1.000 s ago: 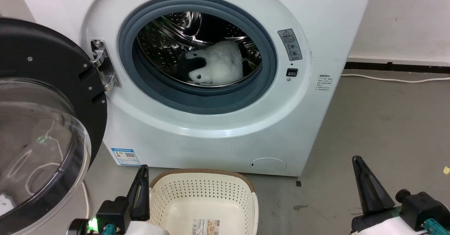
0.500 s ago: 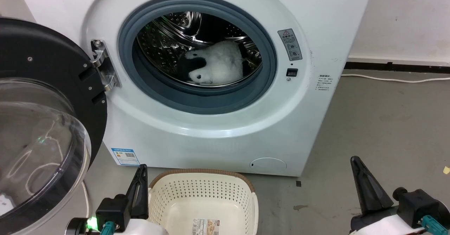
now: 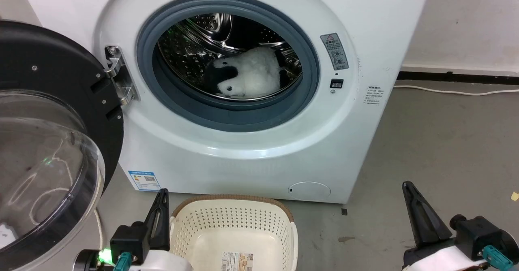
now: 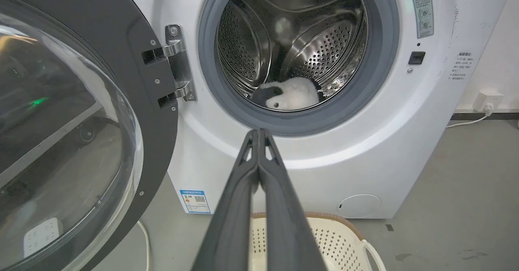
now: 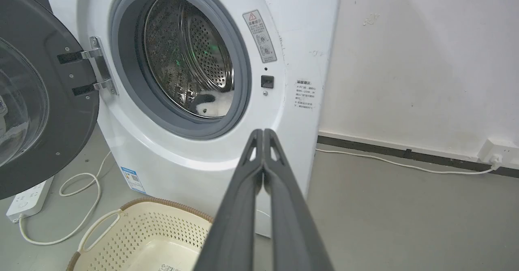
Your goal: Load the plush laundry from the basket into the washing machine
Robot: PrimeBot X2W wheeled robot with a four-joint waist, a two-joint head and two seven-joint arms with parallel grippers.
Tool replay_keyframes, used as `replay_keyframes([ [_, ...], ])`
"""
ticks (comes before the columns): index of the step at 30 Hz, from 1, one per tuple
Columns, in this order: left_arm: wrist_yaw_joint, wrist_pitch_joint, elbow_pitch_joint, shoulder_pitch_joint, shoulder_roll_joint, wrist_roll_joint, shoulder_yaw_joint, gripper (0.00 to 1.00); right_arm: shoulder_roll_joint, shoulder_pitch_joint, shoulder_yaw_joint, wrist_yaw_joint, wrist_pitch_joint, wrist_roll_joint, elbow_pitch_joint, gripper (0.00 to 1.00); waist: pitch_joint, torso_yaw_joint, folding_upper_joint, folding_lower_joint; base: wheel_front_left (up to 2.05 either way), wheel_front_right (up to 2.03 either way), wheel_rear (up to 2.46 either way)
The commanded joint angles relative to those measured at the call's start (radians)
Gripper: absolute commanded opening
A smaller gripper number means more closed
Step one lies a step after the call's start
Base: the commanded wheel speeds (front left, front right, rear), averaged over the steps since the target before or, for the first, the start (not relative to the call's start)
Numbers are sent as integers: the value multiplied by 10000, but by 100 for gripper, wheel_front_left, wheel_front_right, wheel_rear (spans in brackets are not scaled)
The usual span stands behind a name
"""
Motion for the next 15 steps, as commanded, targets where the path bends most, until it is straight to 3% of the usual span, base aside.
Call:
replay_keyframes([
  [1, -76, 40, -47, -138, -55, 81, 73, 0, 30, -149, 6, -4, 40, -87, 30, 0, 0, 0, 0, 0, 0, 0, 0],
  [15, -199, 325, -114, -185, -147, 280, 259, 0, 41, -215, 13, -5, 327, -194, 41, 0, -1, -8, 0, 0, 0, 0, 0],
])
